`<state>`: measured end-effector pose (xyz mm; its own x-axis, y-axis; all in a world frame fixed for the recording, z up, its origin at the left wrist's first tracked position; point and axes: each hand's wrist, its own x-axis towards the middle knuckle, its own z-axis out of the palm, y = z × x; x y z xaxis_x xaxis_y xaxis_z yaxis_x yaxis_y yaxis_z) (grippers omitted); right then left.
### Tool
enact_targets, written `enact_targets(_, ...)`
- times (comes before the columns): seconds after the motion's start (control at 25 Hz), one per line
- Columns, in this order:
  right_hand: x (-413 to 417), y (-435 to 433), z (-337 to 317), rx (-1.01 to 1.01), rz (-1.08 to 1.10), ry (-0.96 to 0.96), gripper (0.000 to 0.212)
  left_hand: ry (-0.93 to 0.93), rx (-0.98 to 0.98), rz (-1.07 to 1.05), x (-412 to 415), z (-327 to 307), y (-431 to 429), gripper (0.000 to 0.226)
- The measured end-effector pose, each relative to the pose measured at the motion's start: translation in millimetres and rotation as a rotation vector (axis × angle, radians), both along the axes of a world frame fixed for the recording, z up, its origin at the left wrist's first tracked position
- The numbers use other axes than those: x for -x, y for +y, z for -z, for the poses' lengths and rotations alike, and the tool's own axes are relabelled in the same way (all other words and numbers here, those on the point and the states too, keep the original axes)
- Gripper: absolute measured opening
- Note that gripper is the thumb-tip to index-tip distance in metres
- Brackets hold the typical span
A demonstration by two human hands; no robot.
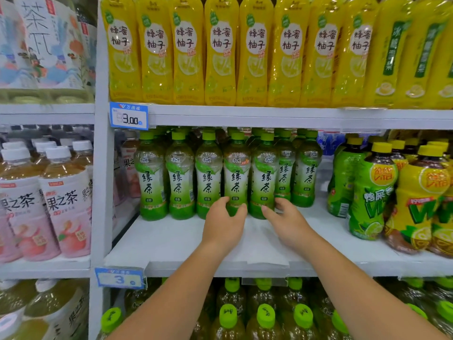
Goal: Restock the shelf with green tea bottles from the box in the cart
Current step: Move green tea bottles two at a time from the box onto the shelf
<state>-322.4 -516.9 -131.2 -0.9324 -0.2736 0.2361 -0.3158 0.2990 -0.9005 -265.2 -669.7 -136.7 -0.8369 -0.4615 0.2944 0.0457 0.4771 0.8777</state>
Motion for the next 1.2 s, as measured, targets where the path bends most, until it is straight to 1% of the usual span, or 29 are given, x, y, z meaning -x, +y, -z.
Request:
enact_targets(0.08,-11,5,-2,-0.038,0.015,-0.021,0.052,-0.017,-0.049,0.037,-10,-1,2,0.062)
enact_targets(0.16,-20,10,-3,-0.045,0.011,-0.058,0.051,-0.031,-0.110,0.065,-17,-3,3,0.061)
enact_targets(0.24,-30,15,-5,-0.041,-0.002,-0.113,0.050,-0.082,-0.142,0.130,-28,-4,7,0.062)
enact_targets(0.36,-50,28,-17,0.011,0.015,-0.280,0.051,-0.235,-0.182,0.244,-48,-10,19,0.059)
enact_targets(0.48,-79,45,-30,0.045,0.013,-0.429,0.046,-0.336,-0.222,0.273,-74,-24,31,0.052)
enact_targets(0.64,-123,79,-64,0.041,0.049,-0.597,0.041,-0.508,-0.258,0.277,-117,-62,56,0.050)
enact_targets(0.84,-187,133,-125,-0.018,0.107,-0.799,0.048,-0.755,-0.309,0.313,-182,-134,97,0.062)
enact_targets(0.96,-224,173,-166,-0.046,0.189,-0.896,0.052,-0.851,-0.278,0.374,-215,-179,125,0.064)
enact_targets(1.08,-262,211,-200,-0.068,0.260,-0.966,0.053,-0.903,-0.271,0.457,-233,-210,150,0.063)
enact_targets(1.16,-289,239,-219,-0.048,0.356,-1.003,0.051,-0.936,-0.269,0.555,-241,-226,171,0.060)
enact_targets(1.2,-301,251,-225,-0.042,0.401,-0.989,0.051,-0.941,-0.262,0.617,-243,-232,183,0.059)
